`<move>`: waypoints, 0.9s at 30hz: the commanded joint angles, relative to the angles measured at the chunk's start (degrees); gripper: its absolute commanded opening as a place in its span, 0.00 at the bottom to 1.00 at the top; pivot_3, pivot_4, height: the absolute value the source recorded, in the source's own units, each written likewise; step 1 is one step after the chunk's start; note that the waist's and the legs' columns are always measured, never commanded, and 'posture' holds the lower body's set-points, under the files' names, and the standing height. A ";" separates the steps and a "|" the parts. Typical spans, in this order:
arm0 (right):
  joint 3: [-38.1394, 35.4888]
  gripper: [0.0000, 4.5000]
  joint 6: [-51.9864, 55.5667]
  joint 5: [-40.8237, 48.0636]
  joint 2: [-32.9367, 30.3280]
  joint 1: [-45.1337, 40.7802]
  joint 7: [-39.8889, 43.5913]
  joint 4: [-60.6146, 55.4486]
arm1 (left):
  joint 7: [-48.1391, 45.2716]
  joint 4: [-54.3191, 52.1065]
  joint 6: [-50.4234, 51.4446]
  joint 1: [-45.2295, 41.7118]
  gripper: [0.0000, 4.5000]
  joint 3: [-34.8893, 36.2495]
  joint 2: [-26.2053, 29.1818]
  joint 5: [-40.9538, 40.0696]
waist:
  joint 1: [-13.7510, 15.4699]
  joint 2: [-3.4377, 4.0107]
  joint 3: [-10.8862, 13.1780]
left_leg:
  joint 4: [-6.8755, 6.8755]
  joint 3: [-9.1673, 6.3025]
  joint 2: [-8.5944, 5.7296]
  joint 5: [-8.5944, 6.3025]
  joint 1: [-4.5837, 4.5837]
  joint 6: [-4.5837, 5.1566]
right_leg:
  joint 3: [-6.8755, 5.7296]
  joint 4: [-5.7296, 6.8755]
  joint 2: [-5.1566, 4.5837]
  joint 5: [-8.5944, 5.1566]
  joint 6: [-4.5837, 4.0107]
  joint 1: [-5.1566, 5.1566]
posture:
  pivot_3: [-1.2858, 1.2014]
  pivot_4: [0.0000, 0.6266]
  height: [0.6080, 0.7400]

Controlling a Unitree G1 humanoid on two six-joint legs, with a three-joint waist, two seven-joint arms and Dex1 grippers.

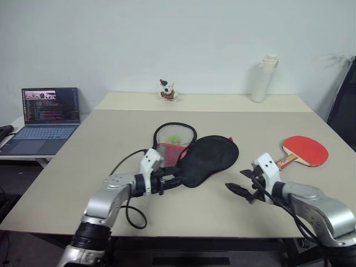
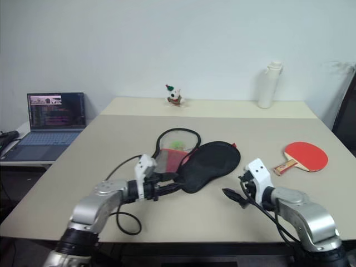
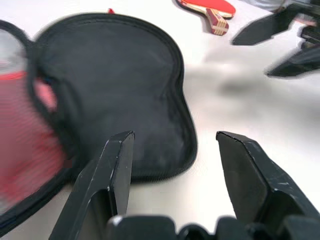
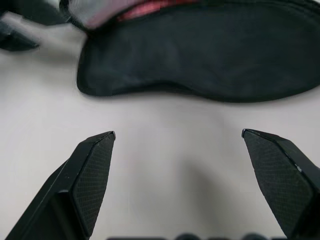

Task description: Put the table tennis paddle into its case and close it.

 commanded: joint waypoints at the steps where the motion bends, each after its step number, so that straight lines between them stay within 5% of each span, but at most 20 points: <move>1: -1.28 1.00 2.26 1.35 4.61 -2.53 -3.80 1.51 | -1.41 -0.55 -3.01 -0.34 0.63 3.64 2.95 -1.33 | -0.01 0.01 0.00 | 0.00 -0.01 0.01 0.00 -0.01 0.00 | -0.01 0.00 0.00 0.00 0.00 0.00 | 0.52 0.24 1.00; 12: 1.16 1.00 6.52 -0.47 16.06 -8.58 -11.17 12.80 | -0.26 -0.28 -3.47 -0.29 0.63 5.24 5.42 -1.18 | -0.08 0.02 0.01 | -0.05 0.04 0.00 0.00 -0.03 0.00 | -0.01 0.02 -0.03 0.00 -0.02 -0.06 | 0.52 0.24 1.00; 27: 3.89 1.00 2.51 -3.86 23.81 -14.97 -13.70 20.98 | 0.67 -1.48 -2.88 -0.72 0.63 4.62 5.14 -1.47 | -1.26 0.03 0.02 | -0.08 0.07 0.03 0.00 -0.04 0.00 | 0.01 0.11 0.01 0.01 -0.03 -0.15 | 0.52 0.24 1.00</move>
